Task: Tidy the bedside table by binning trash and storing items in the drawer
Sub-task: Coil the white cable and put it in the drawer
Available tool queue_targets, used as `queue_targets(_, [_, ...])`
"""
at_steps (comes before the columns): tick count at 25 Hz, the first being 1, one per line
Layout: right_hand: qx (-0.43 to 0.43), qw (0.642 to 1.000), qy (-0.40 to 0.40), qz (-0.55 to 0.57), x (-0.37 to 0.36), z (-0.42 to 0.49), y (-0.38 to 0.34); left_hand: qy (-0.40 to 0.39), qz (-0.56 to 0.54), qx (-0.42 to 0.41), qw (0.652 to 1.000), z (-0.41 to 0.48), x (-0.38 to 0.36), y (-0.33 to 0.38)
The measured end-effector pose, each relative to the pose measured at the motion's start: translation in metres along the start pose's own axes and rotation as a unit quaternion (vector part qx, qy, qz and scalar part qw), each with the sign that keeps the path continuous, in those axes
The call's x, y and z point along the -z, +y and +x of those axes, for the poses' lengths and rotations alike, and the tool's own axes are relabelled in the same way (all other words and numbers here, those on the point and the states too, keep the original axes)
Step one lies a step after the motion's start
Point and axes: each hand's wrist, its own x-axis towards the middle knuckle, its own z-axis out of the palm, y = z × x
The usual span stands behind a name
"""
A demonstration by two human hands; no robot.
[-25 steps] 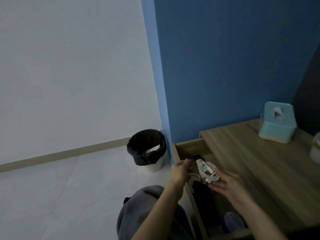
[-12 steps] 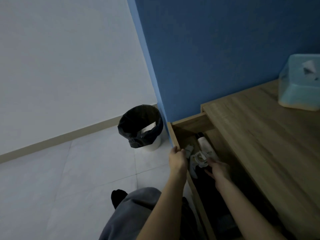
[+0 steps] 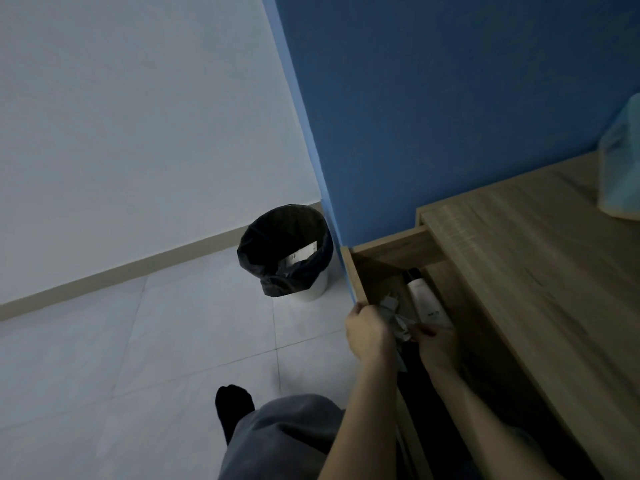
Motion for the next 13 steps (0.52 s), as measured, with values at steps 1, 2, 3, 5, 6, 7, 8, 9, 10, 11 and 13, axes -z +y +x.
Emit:
queue_targets(1, [0.001, 1.0, -0.016, -0.011, 0.001, -0.003, -0.002, -0.001, 0.001, -0.001, 1.0, 0.0, 0.001, -0.001])
queue_targets(2, [0.009, 0.999, -0.025, -0.019, 0.005, -0.005, -0.004, -0.005, 0.007, -0.002, 1.0, 0.0, 0.002, -0.002])
queue_targets(3, [0.022, 0.999, -0.029, -0.033, 0.011, -0.01, -0.012, -0.009, 0.011, -0.004, 1.0, 0.0, 0.002, -0.003])
queue_targets(5, [0.103, 0.991, -0.004, -0.083, 0.031, -0.022, -0.03, -0.019, 0.009, -0.004, 1.0, 0.0, 0.004, -0.004])
queue_targets(6, [0.163, 0.982, 0.015, -0.095, 0.046, -0.029, -0.039, -0.027, 0.0, -0.003, 1.0, -0.001, 0.003, -0.005])
queue_targets(7, [0.211, 0.973, 0.024, -0.094, 0.061, -0.037, -0.049, -0.034, -0.023, 0.004, 0.999, -0.003, 0.004, -0.004])
queue_targets(8, [0.26, 0.962, 0.035, -0.077, 0.078, -0.041, -0.056, -0.041, -0.051, 0.015, 0.998, -0.005, 0.004, -0.004])
queue_targets(9, [0.291, 0.953, 0.046, -0.064, 0.096, -0.046, -0.065, -0.046, -0.069, 0.021, 0.996, -0.007, 0.003, -0.003])
queue_targets(10, [0.314, 0.946, 0.051, -0.063, 0.114, -0.046, -0.068, -0.052, -0.07, 0.022, 0.996, -0.009, 0.003, -0.003])
queue_targets(11, [0.317, 0.943, 0.055, -0.079, 0.132, -0.047, -0.072, -0.061, -0.067, 0.02, 0.996, -0.012, 0.001, -0.003])
queue_targets(13, [0.315, 0.938, 0.069, -0.125, 0.16, -0.041, -0.066, -0.077, -0.064, 0.013, 0.995, -0.014, -0.004, -0.003])
